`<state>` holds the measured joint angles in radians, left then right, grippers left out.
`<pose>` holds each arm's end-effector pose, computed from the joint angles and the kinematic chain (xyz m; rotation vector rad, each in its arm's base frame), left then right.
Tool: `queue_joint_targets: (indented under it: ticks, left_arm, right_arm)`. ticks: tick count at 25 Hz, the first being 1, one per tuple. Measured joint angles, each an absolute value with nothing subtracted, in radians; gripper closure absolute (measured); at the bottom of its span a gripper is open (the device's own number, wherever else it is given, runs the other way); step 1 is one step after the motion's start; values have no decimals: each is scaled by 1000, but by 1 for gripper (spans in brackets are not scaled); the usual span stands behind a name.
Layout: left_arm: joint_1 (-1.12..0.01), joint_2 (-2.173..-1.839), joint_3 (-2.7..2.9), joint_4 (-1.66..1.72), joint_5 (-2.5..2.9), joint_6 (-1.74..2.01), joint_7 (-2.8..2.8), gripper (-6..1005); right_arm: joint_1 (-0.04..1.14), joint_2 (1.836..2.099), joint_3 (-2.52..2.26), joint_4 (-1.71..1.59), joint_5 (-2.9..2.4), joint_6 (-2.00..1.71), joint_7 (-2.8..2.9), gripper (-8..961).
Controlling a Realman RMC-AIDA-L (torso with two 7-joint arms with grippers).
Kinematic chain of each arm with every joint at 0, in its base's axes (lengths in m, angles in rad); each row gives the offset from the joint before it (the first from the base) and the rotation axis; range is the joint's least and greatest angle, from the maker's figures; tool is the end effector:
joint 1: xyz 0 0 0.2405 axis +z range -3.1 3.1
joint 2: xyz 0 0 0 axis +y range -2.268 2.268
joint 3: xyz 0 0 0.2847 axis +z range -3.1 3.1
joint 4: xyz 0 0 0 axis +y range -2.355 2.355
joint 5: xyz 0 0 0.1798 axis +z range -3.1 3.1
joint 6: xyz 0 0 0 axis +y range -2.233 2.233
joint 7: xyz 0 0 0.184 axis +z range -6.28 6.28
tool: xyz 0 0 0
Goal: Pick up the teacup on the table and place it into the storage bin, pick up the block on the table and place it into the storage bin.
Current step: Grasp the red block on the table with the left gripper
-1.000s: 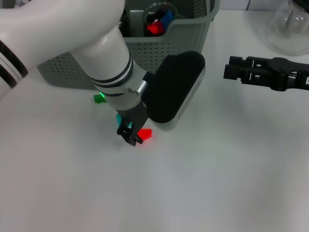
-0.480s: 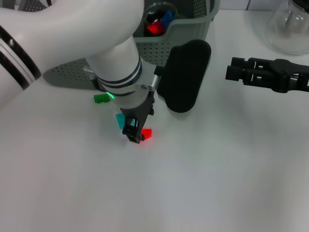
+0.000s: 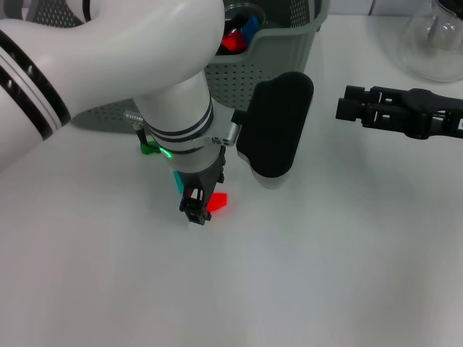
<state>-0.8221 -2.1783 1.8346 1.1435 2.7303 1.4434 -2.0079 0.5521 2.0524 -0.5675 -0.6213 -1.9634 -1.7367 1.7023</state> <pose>-0.1844 0.3344 -0.1396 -2.8606 0.5089 1.0686 0.2288 0.3263 -0.0234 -2.6774 1.0571 1.0164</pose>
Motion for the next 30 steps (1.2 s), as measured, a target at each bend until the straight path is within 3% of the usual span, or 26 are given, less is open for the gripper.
queue_joint_targets:
  ticks: [25, 28, 30]
  left_arm:
    - [-852, -2178, 1862, 1055, 2708, 1380, -2009, 376]
    - [-853, -2178, 1867, 1057, 2701, 1383, -2006, 551]
    - [-854, -2178, 1870, 1058, 2700, 1385, -2006, 555]
  right_arm:
    - [549, 2054, -562, -607, -1963, -1733, 1688, 249]
    - [546, 2054, -561, -607, -1963, -1733, 1685, 249]
    - [545, 2054, -561, -607, -1963, -1733, 1681, 249]
